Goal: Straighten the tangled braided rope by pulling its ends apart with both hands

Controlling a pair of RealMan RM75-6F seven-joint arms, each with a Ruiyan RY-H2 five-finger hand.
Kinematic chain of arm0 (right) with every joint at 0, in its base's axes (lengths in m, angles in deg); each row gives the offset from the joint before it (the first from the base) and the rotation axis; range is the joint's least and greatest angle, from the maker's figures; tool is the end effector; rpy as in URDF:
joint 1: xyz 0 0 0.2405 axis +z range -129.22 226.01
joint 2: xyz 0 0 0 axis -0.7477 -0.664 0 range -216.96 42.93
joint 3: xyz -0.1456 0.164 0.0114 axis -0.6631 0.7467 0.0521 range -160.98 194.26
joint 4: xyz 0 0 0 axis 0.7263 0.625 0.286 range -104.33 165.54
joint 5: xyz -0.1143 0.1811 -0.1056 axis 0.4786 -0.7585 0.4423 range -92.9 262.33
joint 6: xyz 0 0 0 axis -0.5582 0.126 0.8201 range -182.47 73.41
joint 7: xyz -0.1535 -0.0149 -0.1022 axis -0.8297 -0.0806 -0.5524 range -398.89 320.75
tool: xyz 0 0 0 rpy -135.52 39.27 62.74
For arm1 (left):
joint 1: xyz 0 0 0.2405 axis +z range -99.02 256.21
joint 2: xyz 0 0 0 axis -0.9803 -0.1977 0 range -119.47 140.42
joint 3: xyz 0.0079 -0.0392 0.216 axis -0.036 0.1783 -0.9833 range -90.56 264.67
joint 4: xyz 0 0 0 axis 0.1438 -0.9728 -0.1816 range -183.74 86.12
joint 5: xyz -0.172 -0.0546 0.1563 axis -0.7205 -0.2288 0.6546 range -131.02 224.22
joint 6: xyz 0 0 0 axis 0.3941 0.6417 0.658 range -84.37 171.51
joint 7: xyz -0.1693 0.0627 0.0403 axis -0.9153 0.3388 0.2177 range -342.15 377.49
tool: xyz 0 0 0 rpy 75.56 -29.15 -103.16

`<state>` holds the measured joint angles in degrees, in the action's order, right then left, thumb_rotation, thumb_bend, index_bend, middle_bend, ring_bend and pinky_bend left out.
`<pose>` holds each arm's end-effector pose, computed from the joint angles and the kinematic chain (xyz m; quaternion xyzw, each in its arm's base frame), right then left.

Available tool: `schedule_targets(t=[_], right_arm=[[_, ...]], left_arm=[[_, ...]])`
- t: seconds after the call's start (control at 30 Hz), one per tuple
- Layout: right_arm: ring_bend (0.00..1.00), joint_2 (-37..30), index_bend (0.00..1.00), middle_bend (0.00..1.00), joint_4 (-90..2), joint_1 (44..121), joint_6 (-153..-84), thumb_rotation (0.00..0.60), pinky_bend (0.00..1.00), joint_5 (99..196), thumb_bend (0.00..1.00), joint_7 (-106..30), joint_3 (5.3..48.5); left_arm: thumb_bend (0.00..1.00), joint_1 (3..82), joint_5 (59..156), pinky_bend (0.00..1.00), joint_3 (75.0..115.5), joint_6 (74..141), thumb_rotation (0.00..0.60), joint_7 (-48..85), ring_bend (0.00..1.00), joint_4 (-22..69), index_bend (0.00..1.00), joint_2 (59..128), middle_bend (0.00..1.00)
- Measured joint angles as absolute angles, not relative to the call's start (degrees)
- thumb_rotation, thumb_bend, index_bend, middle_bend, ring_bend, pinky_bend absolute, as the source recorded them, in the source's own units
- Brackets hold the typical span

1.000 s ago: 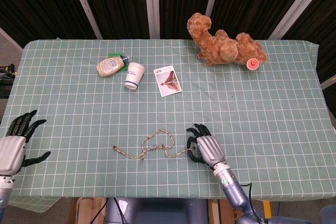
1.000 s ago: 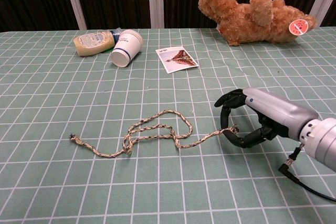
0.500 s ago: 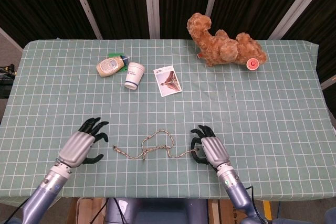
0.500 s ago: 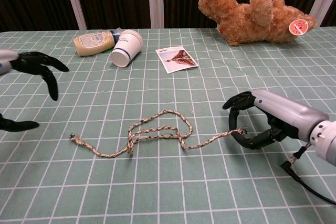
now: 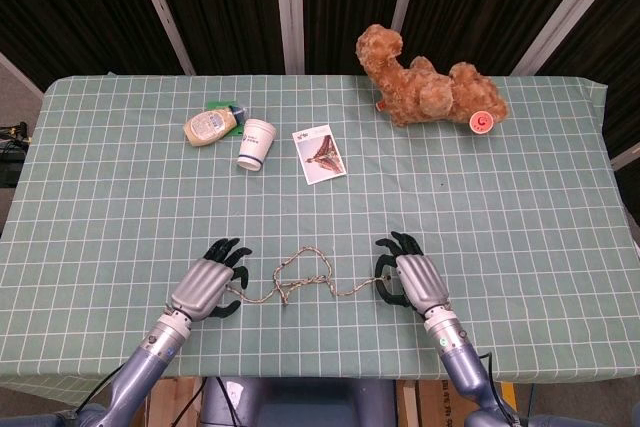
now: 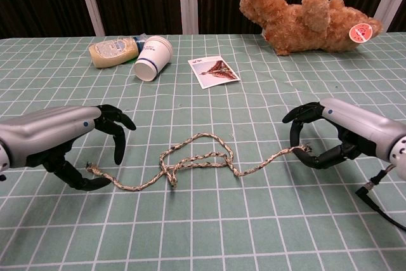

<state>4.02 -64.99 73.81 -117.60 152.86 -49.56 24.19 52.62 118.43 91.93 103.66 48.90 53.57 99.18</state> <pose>-0.1366 -0.2805 -0.0680 0.6292 -0.5401 0.4187 0.3702 -0.1051 0.2516 -0.0748 -0.7519 -0.4116 -0.3560 0.3722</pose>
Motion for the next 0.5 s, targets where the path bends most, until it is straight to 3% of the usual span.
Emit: schedule_targets(t=[0.5], right_arm=[[0.0,3.6,0.62,0.22,-65.2,73.7,-117.8,0.6,0.0,152.3,0.52,-48.9,24.3]], left_arm=[[0.4,51.1,114.1,0.0,91.3,105.0,0.6,52.1,0.0,51.6,0.54,103.1,0.15]])
